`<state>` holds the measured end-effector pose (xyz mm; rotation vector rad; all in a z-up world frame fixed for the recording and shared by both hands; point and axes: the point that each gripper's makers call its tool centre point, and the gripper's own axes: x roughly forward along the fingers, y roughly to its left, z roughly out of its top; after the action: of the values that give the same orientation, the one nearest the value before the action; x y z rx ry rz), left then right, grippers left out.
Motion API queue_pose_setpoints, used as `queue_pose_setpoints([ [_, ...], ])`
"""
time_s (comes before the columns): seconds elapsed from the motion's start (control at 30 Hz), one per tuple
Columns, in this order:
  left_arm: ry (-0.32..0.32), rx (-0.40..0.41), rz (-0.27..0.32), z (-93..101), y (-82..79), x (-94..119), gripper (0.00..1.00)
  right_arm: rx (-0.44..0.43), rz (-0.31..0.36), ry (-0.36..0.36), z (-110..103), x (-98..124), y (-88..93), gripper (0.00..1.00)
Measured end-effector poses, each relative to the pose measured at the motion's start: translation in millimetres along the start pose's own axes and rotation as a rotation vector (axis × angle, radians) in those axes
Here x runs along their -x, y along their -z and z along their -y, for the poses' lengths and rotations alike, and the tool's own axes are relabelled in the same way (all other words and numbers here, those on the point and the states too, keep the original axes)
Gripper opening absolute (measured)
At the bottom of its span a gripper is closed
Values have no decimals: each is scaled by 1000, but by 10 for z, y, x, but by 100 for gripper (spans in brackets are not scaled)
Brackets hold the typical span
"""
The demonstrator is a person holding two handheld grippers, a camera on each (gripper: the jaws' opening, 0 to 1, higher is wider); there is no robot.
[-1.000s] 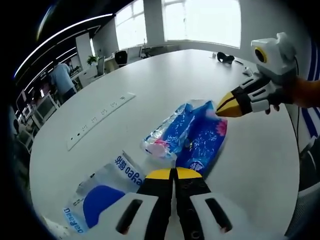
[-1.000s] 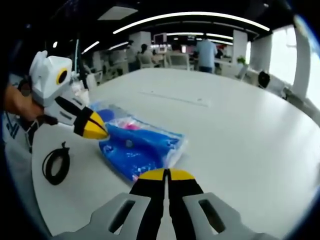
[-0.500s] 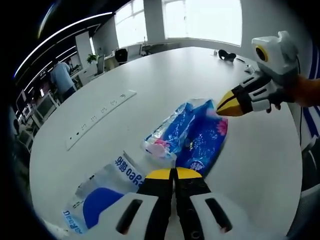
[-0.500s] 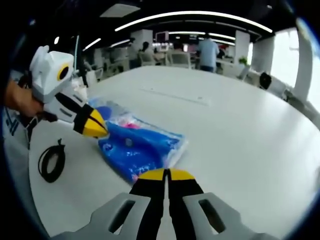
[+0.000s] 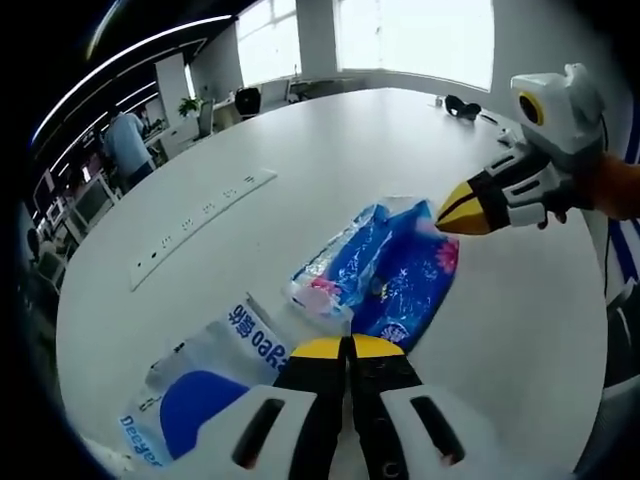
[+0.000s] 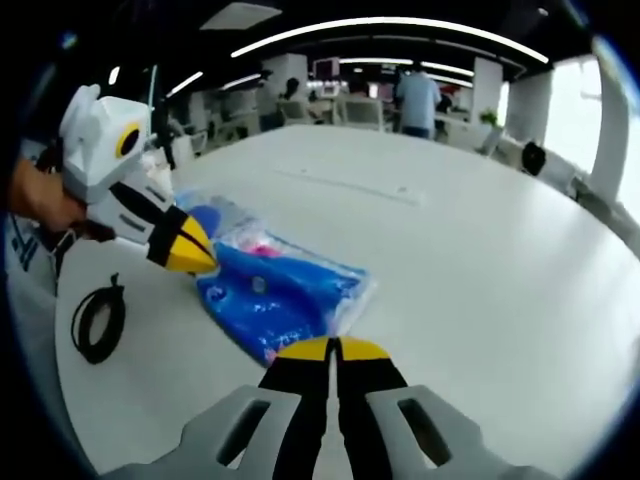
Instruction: Arrange the tabletop items into an orderly group along one side of the table until the central work area is clear of visible clutter.
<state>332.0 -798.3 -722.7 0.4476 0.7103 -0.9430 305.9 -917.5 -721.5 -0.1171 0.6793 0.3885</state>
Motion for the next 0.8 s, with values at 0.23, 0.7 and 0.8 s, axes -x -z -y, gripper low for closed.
queue_pose_setpoints([
  [0.23,-27,5,-2,-56,-13,-21,0,-17,15,3,22,-33,-27,0],
  [0.7,-38,22,7,-90,-29,-31,2,-15,30,11,49,-45,-54,3],
  [0.8,-40,16,13,-89,-46,-14,5,-13,48,18,66,-27,-83,6],
])
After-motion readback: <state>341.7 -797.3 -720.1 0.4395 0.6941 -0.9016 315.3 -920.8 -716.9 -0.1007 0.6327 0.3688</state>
